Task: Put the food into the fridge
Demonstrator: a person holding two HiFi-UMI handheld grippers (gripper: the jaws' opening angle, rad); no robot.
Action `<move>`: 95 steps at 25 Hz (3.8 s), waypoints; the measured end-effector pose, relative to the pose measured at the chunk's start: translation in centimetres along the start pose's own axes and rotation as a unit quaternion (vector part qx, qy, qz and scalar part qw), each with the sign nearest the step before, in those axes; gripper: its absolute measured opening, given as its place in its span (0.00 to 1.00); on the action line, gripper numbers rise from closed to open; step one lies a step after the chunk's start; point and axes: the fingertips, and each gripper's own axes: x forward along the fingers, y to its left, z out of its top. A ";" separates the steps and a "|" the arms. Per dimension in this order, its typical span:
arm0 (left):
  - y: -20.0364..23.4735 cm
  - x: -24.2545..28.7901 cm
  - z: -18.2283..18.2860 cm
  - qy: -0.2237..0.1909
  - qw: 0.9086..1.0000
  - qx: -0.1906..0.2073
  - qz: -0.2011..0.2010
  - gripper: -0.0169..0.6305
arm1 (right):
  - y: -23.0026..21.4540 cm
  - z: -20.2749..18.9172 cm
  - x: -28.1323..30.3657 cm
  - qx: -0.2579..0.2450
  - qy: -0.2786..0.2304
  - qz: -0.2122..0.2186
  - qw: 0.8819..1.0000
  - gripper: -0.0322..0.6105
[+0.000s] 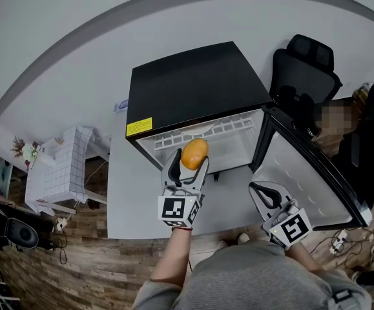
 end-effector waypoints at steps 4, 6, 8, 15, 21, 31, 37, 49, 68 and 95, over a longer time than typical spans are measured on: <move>1.0 1.0 -0.3 0.005 1.000 0.001 0.011 0.53 | -0.1 0.0 0.2 0.001 0.000 0.005 1.000 0.07; 1.5 1.6 -0.4 0.007 1.000 0.000 0.017 0.53 | -0.3 -0.1 0.2 0.002 0.001 0.002 1.000 0.07; 1.8 2.1 -0.5 0.008 1.000 -0.002 0.021 0.53 | -0.9 -0.3 0.3 0.002 0.004 -0.008 1.000 0.07; 2.7 3.5 -1.1 0.011 0.999 -0.014 0.036 0.53 | -1.3 -0.6 0.7 0.006 0.009 -0.006 1.000 0.07; 3.0 4.5 -1.5 0.023 0.998 -0.003 0.057 0.53 | -1.6 -0.8 0.8 0.006 0.010 -0.005 1.000 0.07; 3.5 6.3 -1.6 0.035 0.994 0.003 0.099 0.53 | -2.1 -1.4 1.2 0.010 0.016 -0.002 1.000 0.07; 3.5 7.4 -1.7 0.036 0.994 0.000 0.107 0.53 | -2.3 -1.3 1.4 0.007 0.014 0.004 1.000 0.07; 4.4 9.1 -1.2 0.034 0.992 -0.005 0.121 0.53 | -2.8 -1.6 1.6 0.004 0.022 0.006 1.000 0.07; 5.2 11.0 -2.6 0.052 0.991 0.008 0.123 0.53 | -3.0 -2.0 2.3 0.008 0.029 0.009 1.000 0.07; 4.0 11.0 -2.3 0.033 0.989 0.085 0.120 0.53 | -5.3 -2.0 9.4 0.004 0.003 -0.038 0.999 0.07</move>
